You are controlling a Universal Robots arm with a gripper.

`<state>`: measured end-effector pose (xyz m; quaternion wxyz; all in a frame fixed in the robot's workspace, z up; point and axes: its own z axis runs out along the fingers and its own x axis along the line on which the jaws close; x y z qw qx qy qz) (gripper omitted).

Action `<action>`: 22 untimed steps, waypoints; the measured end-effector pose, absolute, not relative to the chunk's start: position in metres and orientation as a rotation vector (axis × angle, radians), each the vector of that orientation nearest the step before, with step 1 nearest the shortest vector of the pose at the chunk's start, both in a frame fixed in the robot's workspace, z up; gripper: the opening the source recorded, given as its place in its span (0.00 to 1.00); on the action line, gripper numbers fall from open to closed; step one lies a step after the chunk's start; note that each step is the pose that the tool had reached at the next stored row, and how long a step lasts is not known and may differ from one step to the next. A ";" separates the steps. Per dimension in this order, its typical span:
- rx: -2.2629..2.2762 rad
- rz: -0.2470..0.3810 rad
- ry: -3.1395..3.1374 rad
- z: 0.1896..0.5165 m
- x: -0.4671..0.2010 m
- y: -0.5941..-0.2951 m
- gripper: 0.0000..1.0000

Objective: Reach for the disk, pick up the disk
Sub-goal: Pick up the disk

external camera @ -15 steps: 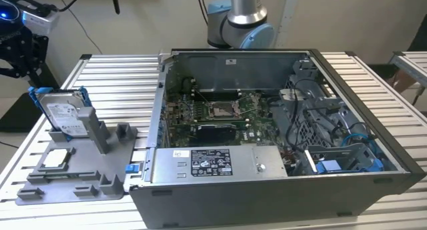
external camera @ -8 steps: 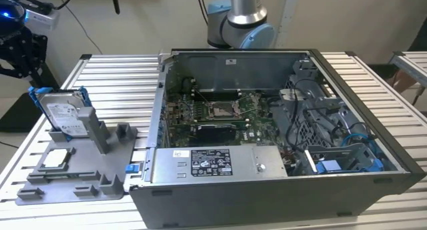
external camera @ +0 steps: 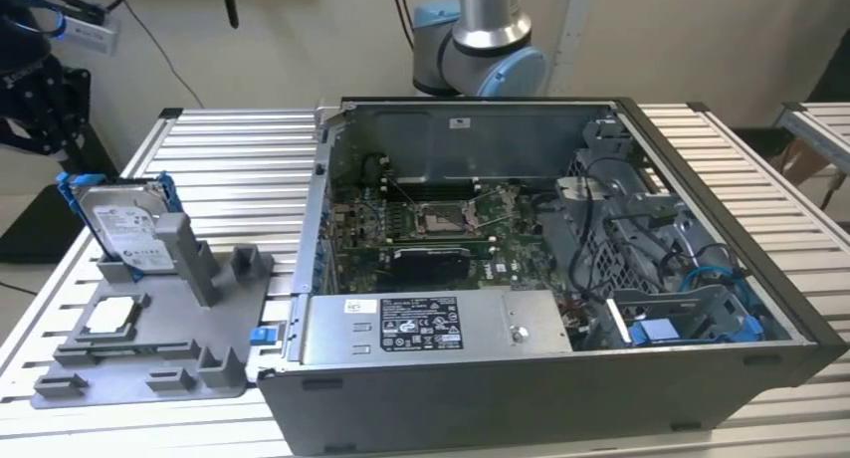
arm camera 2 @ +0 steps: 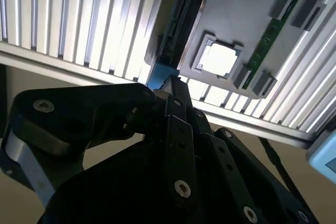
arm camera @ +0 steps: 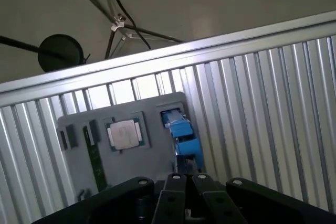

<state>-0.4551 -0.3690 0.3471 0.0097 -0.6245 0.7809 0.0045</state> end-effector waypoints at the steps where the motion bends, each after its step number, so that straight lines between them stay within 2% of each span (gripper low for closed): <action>1: -1.960 0.014 2.430 0.347 -0.455 -0.368 0.00; 22: -2.144 0.017 2.270 0.346 -0.454 -0.364 0.00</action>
